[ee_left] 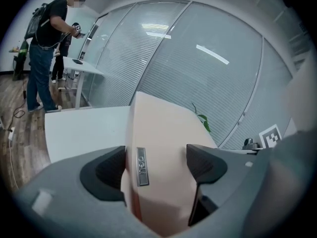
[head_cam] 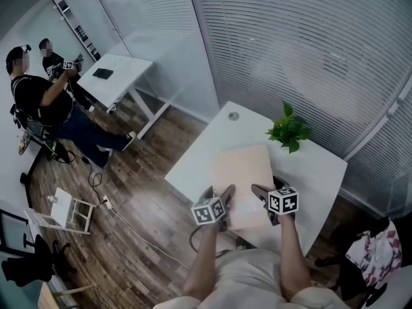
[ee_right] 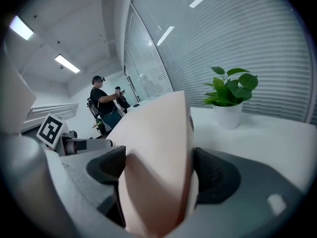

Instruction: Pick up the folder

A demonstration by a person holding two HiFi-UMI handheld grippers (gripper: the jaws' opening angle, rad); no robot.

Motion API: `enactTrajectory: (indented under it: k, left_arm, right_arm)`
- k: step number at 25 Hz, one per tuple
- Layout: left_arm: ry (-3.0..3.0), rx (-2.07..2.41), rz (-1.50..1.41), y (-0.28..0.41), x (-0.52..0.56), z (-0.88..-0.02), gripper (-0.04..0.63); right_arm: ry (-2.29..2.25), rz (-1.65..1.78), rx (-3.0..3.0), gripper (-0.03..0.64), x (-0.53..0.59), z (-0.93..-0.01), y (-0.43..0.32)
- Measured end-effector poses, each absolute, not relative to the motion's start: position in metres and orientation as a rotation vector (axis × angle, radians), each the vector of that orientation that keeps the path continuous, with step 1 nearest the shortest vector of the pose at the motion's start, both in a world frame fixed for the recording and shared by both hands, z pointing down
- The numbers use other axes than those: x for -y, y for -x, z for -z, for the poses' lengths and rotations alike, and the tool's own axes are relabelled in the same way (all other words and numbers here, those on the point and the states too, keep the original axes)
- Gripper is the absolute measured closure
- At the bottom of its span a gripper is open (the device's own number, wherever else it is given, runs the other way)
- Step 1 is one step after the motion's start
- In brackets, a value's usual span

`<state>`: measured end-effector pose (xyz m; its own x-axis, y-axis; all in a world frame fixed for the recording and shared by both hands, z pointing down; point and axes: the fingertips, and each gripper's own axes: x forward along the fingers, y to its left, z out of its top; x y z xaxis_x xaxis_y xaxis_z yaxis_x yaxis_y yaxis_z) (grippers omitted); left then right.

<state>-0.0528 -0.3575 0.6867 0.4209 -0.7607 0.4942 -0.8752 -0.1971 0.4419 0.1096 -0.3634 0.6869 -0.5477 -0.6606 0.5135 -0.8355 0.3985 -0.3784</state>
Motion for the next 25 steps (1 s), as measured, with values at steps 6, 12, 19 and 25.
enactTrajectory:
  k: [6, 12, 19, 25]
  left_arm:
    - [-2.06, 1.413, -0.22, 0.055, 0.359, -0.664, 0.218]
    - [-2.134, 1.448, -0.174, 0.052, 0.365, -0.637, 0.218]
    - [-2.173, 1.495, -0.158, 0.061, 0.359, -0.612, 0.218]
    - [-2.187, 1.524, -0.168, 0.061, 0.352, -0.602, 0.218]
  right_arm:
    - [-1.334, -0.864, 2.433, 0.187, 0.364, -0.672, -0.107]
    - [-1.352, -0.815, 2.507, 0.187, 0.369, -0.649, -0.11]
    - [-1.352, -0.765, 2.569, 0.187, 0.366, -0.627, -0.101]
    - [-1.372, -0.736, 2.592, 0.187, 0.359, -0.618, -0.1]
